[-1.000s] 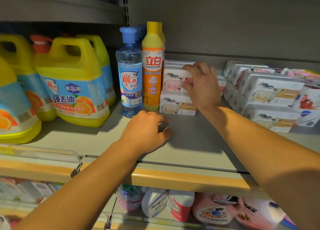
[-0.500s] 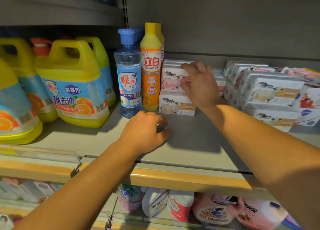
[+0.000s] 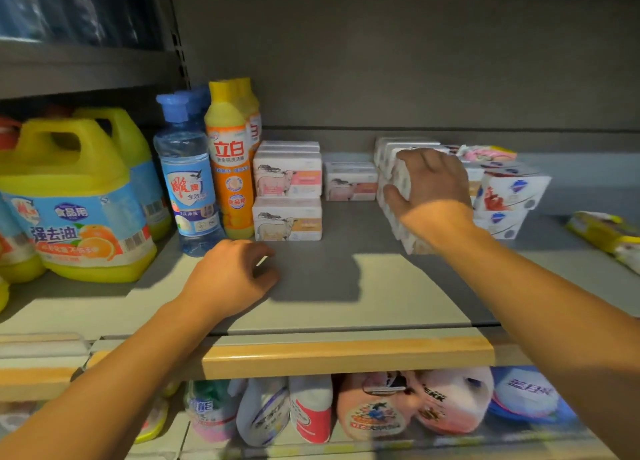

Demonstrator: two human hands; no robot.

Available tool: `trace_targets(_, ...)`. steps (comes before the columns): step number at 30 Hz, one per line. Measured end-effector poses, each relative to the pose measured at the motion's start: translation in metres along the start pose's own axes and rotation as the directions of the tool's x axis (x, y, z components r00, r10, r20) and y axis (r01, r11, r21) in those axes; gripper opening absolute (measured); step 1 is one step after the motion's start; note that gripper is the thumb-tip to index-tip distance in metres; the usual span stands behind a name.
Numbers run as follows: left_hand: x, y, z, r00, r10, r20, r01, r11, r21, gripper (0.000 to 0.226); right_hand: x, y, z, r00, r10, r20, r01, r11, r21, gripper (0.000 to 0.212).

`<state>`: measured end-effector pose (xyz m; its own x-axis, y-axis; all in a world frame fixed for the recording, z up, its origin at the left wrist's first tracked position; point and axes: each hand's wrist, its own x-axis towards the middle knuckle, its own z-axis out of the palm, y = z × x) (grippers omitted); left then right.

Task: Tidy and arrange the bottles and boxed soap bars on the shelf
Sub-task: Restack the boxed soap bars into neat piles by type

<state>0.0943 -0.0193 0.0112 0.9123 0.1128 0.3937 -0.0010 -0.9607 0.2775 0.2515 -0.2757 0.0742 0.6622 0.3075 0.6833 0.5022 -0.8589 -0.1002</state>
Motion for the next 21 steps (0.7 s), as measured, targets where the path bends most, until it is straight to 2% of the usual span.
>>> trace_targets(4, 0.01, 0.024, 0.009, 0.999, 0.025, 0.029, -0.024, 0.999, -0.023, 0.05, -0.001, 0.036, -0.004, 0.98, 0.15, 0.129, -0.135, 0.984, -0.116, 0.063)
trace_targets(6, 0.021, 0.039, 0.015, 0.997, 0.069, 0.035, -0.068, 0.998, -0.015, 0.045, -0.005, 0.045, -0.001, 0.976, 0.158, 0.152, -0.139, 0.982, -0.127, 0.065)
trace_targets(11, 0.067, 0.084, 0.027, 0.985, 0.145, -0.089, -0.15, 0.987, -0.057, 0.044, -0.011, 0.052, 0.009, 0.989, 0.11, 0.103, -0.099, 0.989, -0.107, 0.065)
trace_targets(16, 0.14, 0.118, 0.044, 0.98, 0.187, -0.067, -0.189, 0.982, -0.02, 0.041, -0.017, 0.057, 0.019, 0.997, 0.08, 0.005, -0.08, 0.997, -0.02, 0.062)
trace_targets(18, 0.169, 0.123, 0.054, 0.988, 0.147, -0.058, -0.145, 0.989, 0.027, 0.043, -0.018, 0.058, 0.022, 0.997, 0.067, -0.031, -0.066, 0.998, 0.004, 0.06)
trace_targets(21, 0.21, 0.122, 0.071, 0.999, 0.012, 0.053, -0.017, 0.996, 0.083, 0.051, -0.018, 0.061, 0.027, 0.996, 0.07, -0.062, -0.069, 0.997, 0.018, 0.059)
